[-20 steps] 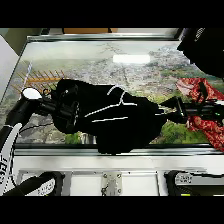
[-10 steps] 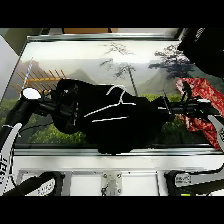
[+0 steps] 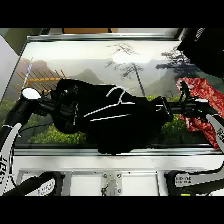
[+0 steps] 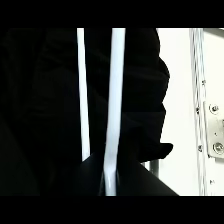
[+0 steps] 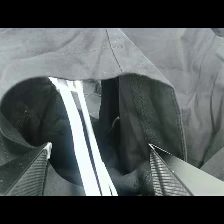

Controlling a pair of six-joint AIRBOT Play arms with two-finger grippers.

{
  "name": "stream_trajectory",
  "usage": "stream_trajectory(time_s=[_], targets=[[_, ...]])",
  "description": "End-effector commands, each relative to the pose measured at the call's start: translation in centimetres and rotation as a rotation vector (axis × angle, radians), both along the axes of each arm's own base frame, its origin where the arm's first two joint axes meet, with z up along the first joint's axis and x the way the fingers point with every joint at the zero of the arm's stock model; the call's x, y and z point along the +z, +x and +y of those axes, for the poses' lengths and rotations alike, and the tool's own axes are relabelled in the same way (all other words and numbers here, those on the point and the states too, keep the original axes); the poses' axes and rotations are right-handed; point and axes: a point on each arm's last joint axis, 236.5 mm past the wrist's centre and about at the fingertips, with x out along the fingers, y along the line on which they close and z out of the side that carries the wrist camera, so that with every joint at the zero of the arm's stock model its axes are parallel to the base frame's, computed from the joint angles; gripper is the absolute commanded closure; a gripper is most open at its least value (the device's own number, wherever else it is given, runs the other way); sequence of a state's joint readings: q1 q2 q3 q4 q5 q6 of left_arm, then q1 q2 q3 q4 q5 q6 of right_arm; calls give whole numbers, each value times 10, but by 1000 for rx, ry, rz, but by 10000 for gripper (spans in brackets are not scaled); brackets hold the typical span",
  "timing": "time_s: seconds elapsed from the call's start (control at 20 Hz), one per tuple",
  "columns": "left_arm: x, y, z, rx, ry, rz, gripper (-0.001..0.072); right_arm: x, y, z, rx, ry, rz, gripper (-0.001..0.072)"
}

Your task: Fold the clothes and pants, and hang the long-sleeved shirts on hangers.

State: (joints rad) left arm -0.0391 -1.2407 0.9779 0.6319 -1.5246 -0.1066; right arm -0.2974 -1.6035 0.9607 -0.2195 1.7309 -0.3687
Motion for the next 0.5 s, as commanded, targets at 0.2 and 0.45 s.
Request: stream_trajectory(time_s=[0.2,0.45], targets=[[0,0,-1,0,-4,0,689,0,0,1,2,1,3,29],[0,0,-1,-1,-4,0,689,0,0,1,1,2,5,695]])
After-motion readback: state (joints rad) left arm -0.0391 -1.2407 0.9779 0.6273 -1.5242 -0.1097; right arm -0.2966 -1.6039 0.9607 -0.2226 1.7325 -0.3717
